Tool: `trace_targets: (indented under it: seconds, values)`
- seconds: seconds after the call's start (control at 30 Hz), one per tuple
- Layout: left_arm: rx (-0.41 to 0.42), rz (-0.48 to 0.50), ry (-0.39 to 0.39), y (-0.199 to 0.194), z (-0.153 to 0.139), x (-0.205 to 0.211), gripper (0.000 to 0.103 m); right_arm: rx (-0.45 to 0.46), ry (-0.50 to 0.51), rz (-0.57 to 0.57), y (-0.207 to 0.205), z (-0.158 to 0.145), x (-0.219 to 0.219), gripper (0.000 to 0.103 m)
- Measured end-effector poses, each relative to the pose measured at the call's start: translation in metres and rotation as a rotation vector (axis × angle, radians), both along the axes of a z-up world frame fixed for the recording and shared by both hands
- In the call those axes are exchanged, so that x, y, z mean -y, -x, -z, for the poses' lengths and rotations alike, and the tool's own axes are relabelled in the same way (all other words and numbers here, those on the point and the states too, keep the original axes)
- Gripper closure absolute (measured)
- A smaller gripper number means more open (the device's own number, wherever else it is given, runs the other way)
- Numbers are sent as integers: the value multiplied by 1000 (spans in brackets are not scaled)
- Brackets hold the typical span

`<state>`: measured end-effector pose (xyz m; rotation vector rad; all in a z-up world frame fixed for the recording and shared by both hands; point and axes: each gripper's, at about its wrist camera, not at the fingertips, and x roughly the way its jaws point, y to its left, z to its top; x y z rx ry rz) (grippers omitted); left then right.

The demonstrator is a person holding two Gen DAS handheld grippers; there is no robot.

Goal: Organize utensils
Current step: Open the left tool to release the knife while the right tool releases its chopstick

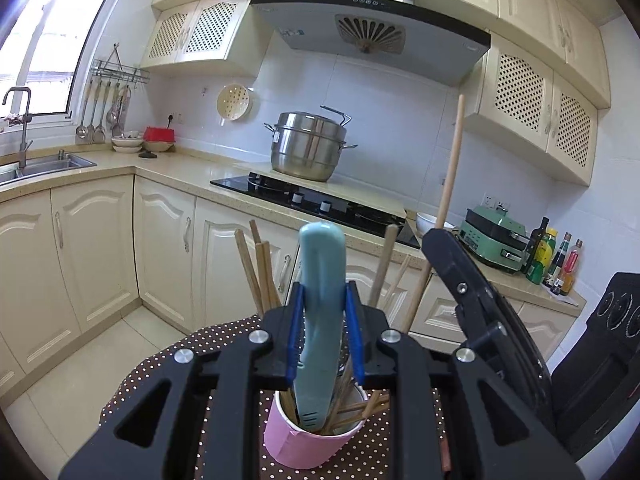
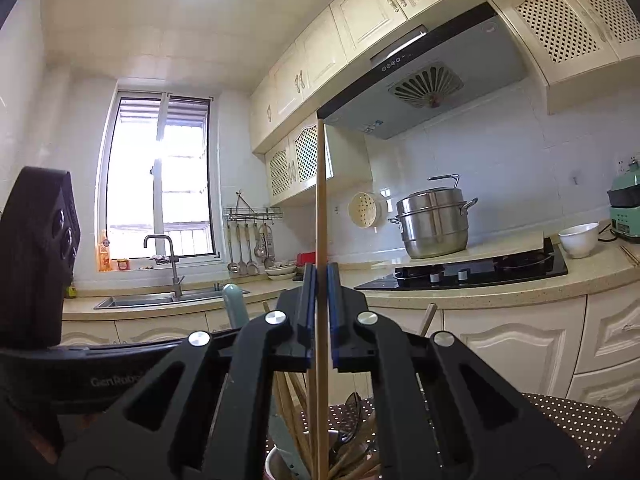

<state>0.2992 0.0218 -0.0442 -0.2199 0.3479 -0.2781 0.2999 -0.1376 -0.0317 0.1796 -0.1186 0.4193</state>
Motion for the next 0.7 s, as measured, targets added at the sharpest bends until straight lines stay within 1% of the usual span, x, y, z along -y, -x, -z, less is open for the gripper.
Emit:
trace_targets:
  seconds: [0.1, 0.17, 0.2, 0.23, 0.27, 0.37, 0.5, 0.7]
  values:
    - [-13, 3, 16, 0, 2, -3, 82, -3, -4, 8, 1, 1, 0, 97]
    - [1, -9, 14, 3, 2, -6, 80, -7, -16, 9, 1, 1, 2, 97]
    - [6, -12, 15, 5, 2, -7, 79, -8, -17, 8, 2, 1, 2, 97]
    - [14, -14, 22, 7, 2, -9, 73, -6, -17, 10, 2, 2, 1, 97]
    - [20, -15, 27, 8, 1, -10, 71, -6, -18, 8, 3, 2, 1, 97]
    - [23, -22, 11, 11, 1, -11, 71, -8, -17, 1, 3, 2, -1, 97]
    - [16, -29, 12, 12, 2, -12, 70, -8, -16, -3, 4, 2, -3, 97]
    - [4, -46, -2, 12, 4, -14, 66, -9, -18, -4, 4, 1, -2, 97]
